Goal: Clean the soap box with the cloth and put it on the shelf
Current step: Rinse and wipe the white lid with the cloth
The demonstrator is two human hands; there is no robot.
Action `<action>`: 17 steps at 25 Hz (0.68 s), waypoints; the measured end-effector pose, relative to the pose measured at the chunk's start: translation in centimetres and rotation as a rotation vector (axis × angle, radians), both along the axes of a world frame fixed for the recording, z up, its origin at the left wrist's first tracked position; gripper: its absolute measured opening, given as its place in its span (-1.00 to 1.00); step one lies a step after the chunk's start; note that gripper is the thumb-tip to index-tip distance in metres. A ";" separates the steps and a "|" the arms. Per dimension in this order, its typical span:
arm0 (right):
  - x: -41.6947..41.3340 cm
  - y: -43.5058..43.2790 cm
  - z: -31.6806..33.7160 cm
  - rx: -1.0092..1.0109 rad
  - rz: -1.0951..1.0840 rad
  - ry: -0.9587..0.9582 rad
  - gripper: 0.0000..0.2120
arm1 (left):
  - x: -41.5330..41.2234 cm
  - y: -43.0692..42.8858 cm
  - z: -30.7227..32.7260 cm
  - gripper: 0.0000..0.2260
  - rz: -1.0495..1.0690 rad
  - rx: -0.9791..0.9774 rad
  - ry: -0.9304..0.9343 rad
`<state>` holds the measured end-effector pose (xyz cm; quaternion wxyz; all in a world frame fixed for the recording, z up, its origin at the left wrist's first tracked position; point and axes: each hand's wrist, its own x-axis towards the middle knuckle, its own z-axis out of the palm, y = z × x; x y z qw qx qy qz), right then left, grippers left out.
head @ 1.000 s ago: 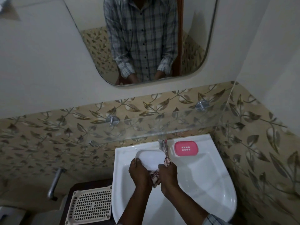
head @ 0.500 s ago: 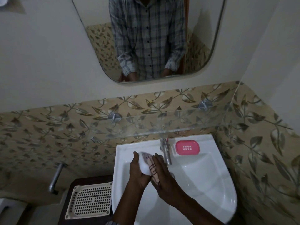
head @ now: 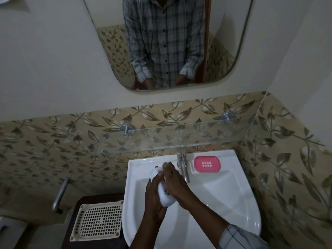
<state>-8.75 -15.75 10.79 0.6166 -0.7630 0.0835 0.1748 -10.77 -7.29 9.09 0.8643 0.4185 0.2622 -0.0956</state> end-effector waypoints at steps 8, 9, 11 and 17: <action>-1.5 -3.6 -1.3 0.638 -0.186 0.387 -0.52 | 1.3 3.5 -2.2 -0.63 0.020 0.005 0.014; -1.5 -4.2 -1.3 0.665 -0.139 0.350 -0.55 | 1.4 3.8 -2.3 -0.63 -0.034 0.072 0.011; -1.7 -4.3 -1.9 0.527 -0.085 0.209 -0.60 | 1.3 4.0 -2.7 -0.60 -0.169 0.252 -0.030; -3.5 -3.2 -3.3 -0.057 -0.002 -0.059 -0.35 | 0.9 3.0 -2.3 -0.49 -0.304 0.462 -0.014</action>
